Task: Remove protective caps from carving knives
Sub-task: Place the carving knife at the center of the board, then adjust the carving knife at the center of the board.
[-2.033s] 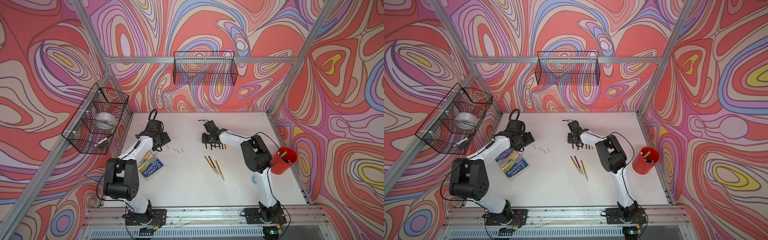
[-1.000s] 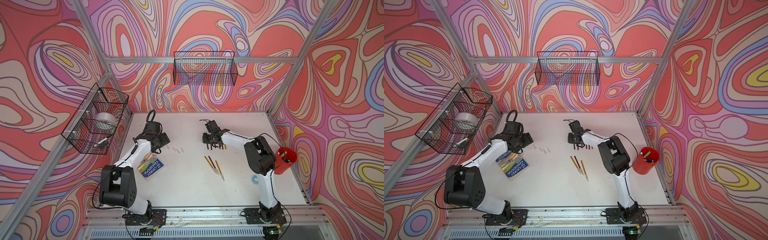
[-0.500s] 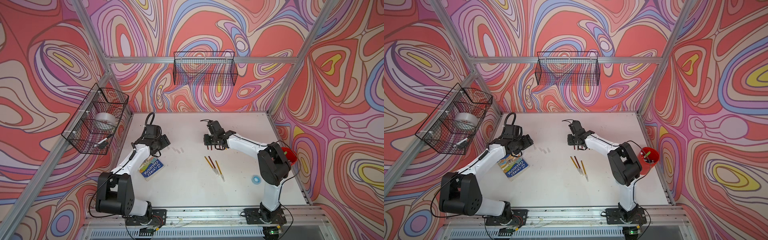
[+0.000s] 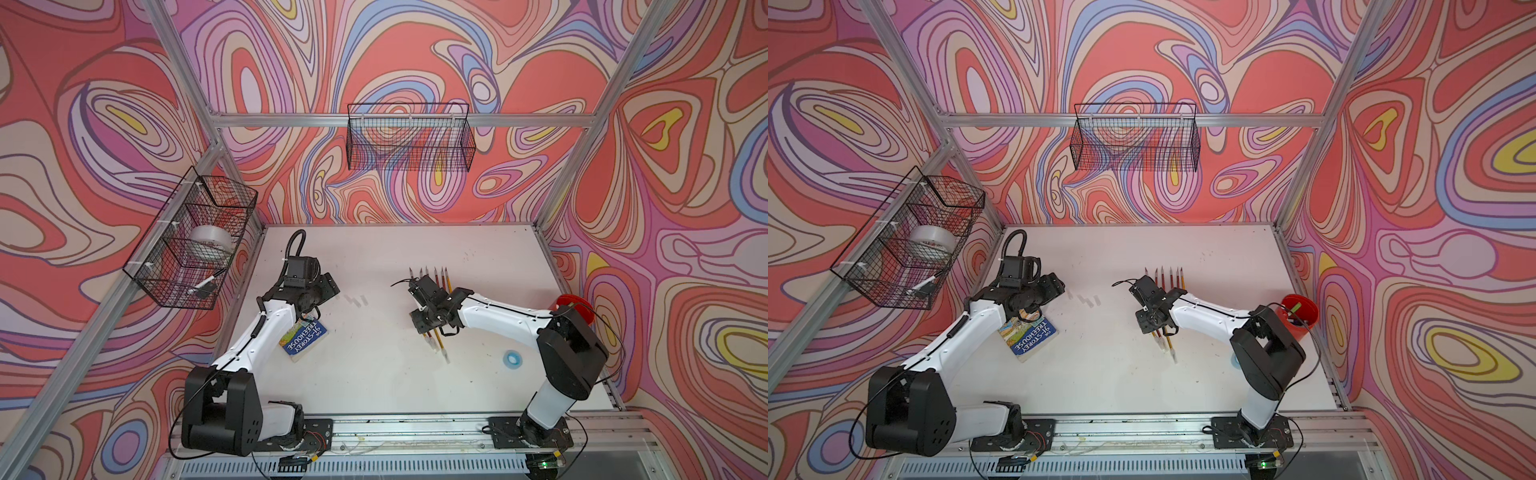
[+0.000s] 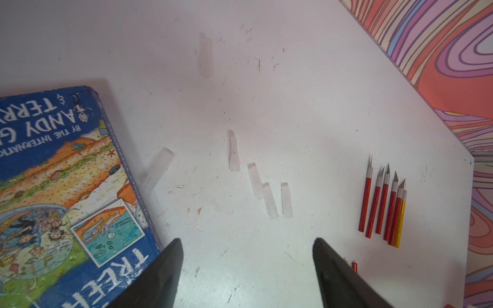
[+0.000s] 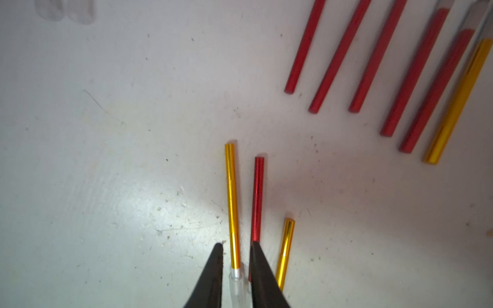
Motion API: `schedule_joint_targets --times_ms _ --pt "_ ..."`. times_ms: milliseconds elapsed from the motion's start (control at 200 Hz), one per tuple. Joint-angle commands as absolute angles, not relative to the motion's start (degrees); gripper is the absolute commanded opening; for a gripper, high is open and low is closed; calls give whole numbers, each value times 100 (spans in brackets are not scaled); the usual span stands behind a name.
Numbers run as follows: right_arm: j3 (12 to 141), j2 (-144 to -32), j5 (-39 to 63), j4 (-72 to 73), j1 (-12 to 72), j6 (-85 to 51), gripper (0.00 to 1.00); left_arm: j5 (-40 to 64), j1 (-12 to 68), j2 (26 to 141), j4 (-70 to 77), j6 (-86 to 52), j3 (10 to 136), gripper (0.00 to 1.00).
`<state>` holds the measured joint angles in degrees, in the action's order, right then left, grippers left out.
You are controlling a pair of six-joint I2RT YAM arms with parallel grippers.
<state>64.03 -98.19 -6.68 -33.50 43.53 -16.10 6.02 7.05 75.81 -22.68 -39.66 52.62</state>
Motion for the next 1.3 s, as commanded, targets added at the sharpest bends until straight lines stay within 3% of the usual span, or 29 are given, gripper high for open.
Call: schedule_joint_targets --times_ms 0,786,1072,1292 --pt "6186 -9624 -743 -3517 4416 -1553 26 650 721 7462 -2294 -4020 5144 79" --pt "6404 -10638 -287 -3004 4505 -1460 19 693 721 7660 -2292 -3943 5098 80" --pt "6803 -10938 -114 -2996 4828 -999 5 682 721 7520 -2342 -3938 5063 80" --pt "7033 -11113 395 -2732 5185 -485 0 744 721 7380 -2470 -3972 4999 80"
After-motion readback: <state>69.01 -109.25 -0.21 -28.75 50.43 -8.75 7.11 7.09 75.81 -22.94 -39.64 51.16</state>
